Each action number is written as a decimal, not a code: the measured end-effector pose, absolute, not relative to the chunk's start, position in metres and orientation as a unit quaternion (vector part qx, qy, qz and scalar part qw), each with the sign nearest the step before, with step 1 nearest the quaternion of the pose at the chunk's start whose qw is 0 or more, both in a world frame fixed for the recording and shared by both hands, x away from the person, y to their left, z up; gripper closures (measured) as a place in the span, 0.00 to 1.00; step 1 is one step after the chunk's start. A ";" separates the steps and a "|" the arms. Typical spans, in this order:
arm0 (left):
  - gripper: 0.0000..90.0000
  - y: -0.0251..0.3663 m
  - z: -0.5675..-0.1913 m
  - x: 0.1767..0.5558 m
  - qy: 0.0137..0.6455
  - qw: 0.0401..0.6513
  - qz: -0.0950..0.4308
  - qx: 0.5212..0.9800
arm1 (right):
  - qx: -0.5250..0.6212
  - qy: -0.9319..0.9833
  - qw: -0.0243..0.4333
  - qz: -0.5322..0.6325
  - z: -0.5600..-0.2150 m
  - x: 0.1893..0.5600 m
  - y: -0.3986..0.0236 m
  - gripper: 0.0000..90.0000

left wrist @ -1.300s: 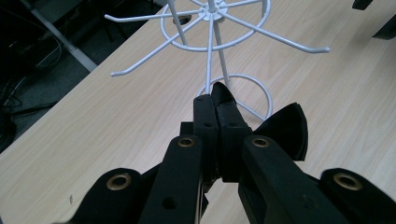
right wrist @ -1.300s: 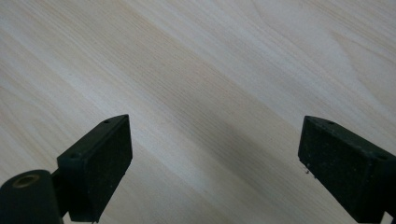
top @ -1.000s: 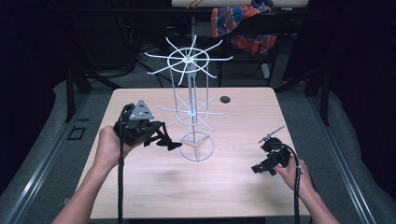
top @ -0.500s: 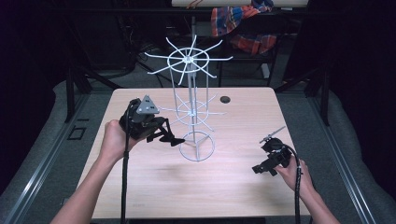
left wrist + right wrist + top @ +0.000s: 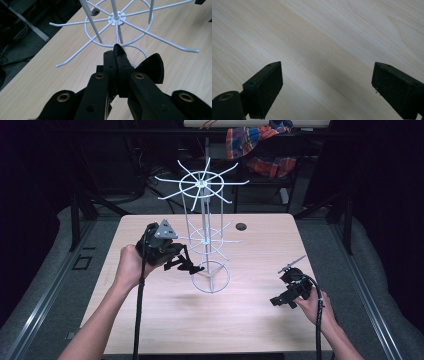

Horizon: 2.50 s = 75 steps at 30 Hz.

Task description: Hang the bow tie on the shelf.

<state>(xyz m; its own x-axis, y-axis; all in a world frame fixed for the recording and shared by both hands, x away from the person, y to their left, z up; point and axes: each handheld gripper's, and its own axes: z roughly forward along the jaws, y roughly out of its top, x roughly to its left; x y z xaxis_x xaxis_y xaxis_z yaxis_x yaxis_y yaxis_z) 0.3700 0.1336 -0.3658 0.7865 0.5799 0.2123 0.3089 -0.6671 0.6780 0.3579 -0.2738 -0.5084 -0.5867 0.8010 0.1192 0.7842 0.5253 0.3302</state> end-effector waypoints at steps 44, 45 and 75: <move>0.66 0.149 -0.384 0.382 0.308 0.393 0.172 0.849 | 0.453 0.873 0.021 0.177 -0.507 0.357 -0.273 0.11; 0.62 0.150 -0.383 0.380 0.311 0.395 0.174 0.847 | 0.453 0.873 0.021 0.177 -0.507 0.357 -0.273 0.11; 0.06 0.201 -0.401 0.326 0.376 0.360 0.189 0.833 | 0.453 0.874 0.023 0.177 -0.507 0.357 -0.273 0.11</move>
